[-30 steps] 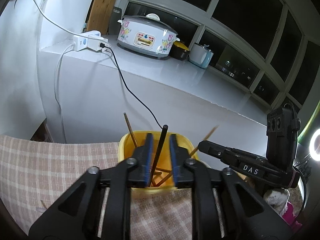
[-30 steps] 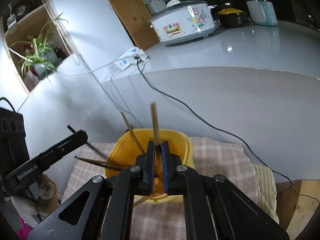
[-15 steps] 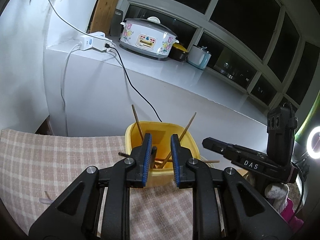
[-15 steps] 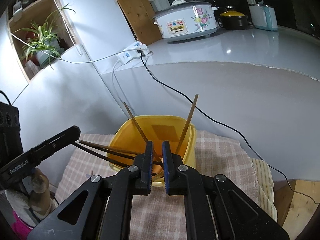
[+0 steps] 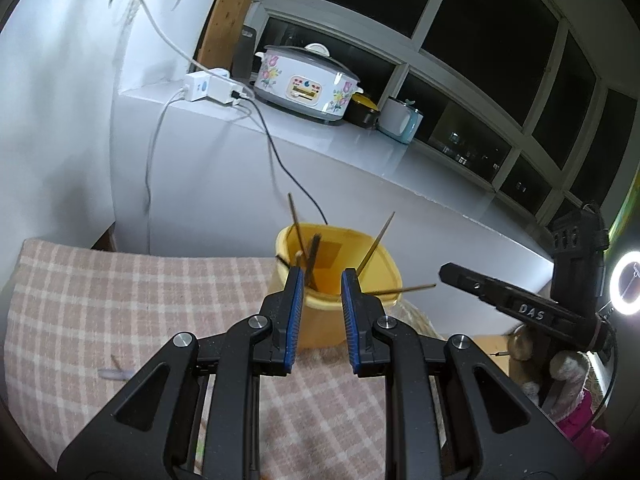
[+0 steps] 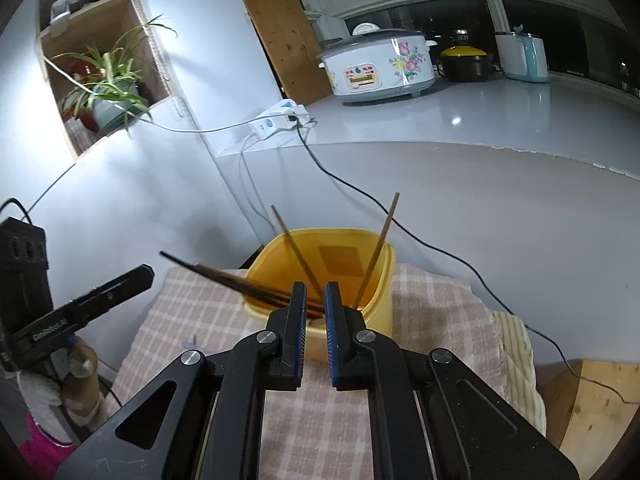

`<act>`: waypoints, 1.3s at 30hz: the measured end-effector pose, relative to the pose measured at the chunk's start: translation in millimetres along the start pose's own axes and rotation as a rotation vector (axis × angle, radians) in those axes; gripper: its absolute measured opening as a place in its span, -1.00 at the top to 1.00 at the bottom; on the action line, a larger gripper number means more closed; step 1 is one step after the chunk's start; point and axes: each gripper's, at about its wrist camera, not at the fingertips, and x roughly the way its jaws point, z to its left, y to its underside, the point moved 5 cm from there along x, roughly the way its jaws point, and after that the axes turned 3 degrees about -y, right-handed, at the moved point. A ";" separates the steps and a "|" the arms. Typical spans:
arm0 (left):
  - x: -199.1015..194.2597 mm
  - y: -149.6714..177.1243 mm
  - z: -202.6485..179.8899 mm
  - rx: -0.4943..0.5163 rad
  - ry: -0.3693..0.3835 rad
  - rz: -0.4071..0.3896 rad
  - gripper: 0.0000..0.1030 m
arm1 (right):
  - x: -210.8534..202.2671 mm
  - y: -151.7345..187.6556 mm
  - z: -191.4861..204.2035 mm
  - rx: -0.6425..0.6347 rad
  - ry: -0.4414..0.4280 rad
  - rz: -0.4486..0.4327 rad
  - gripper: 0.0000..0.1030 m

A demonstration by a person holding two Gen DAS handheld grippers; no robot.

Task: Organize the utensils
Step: 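Move both open tools back down to the spoons and chopsticks on the cloth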

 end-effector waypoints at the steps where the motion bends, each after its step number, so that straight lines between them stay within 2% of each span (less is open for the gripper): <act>1: -2.0 2.8 2.6 -0.004 -0.002 0.002 0.66 | -1.7 1.7 2.2 -0.003 -0.002 -0.001 0.85; 6: -11.2 17.4 15.7 -0.022 -0.019 0.017 0.66 | -6.0 12.6 14.9 -0.023 -0.020 0.010 0.85; 11: -21.7 37.7 34.5 -0.043 -0.049 0.043 0.54 | -6.3 25.0 26.9 -0.036 -0.044 0.019 0.48; 18: -40.1 72.3 78.0 -0.094 -0.141 0.081 0.54 | 6.7 48.8 39.7 -0.053 -0.075 0.075 0.47; 25: -43.7 106.4 116.4 -0.168 -0.199 0.134 0.54 | 34.8 76.8 50.3 -0.040 -0.105 0.165 0.47; 34: -22.2 139.9 132.8 -0.187 -0.231 0.219 0.54 | 75.1 115.3 81.1 -0.108 -0.136 0.306 0.48; 39: -11.3 148.0 139.0 -0.194 -0.243 0.251 0.54 | 95.2 136.8 89.1 -0.126 -0.144 0.379 0.48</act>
